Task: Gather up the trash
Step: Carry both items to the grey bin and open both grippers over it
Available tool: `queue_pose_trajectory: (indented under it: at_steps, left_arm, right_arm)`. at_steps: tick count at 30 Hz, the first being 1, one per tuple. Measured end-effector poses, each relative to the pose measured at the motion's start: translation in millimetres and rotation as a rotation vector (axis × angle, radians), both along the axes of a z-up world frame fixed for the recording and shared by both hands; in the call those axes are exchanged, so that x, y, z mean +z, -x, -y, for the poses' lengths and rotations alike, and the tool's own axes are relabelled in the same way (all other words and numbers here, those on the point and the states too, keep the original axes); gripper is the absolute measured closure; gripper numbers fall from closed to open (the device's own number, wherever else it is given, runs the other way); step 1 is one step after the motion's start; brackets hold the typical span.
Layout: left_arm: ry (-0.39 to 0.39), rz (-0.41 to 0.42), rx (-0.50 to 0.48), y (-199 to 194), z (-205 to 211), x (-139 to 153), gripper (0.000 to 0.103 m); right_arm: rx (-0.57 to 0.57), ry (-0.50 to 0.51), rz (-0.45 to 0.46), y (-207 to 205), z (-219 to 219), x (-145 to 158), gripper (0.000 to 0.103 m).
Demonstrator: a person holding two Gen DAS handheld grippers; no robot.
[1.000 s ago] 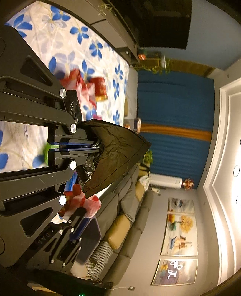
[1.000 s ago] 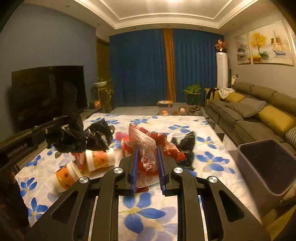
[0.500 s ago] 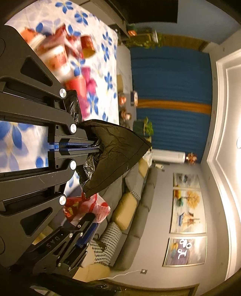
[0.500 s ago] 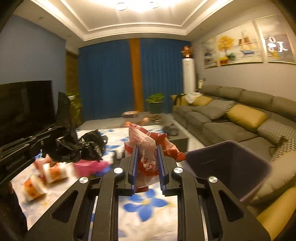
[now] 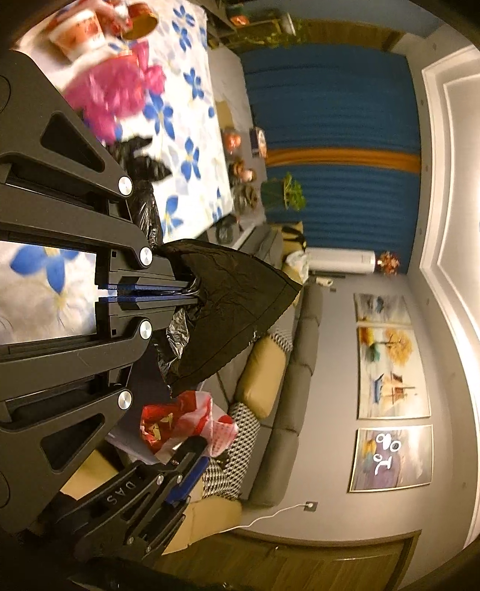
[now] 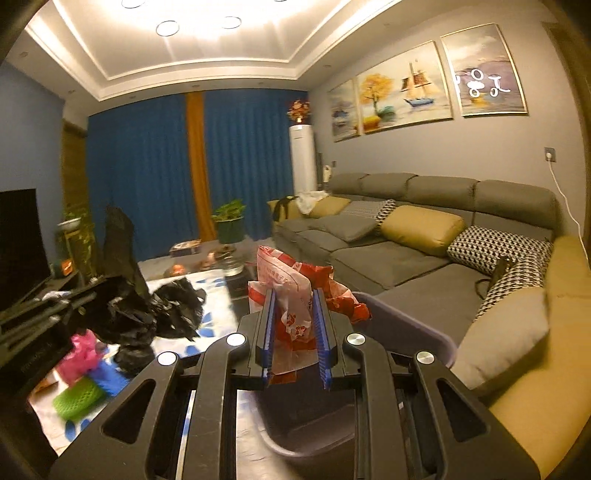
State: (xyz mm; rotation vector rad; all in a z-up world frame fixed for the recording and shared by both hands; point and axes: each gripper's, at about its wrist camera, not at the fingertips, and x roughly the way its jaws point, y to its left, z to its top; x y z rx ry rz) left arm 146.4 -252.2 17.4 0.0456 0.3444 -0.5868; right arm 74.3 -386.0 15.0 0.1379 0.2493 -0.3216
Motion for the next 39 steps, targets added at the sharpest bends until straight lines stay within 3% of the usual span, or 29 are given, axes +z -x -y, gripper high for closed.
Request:
queue_pose_trajectory:
  at_steps: [14, 32, 39]
  left_arm:
    - [-0.03, -0.043, -0.088, -26.9, 69.7, -21.2, 0.102]
    - [-0.05, -0.084, -0.115, -41.8, 94.5, -35.3, 0.102]
    - [-0.041, -0.111, -0.144, -48.4, 98.0, -40.5, 0.101]
  right_arm:
    - [-0.062, -0.017, 0.005, -6.5, 32.8, -1.4, 0.078]
    - [-0.084, -0.034, -0.021, -19.6, 39.0, -3.3, 0.077]
    - [-0.098, -0.039, -0.017, -19.9, 41.8, -2.3, 0.07]
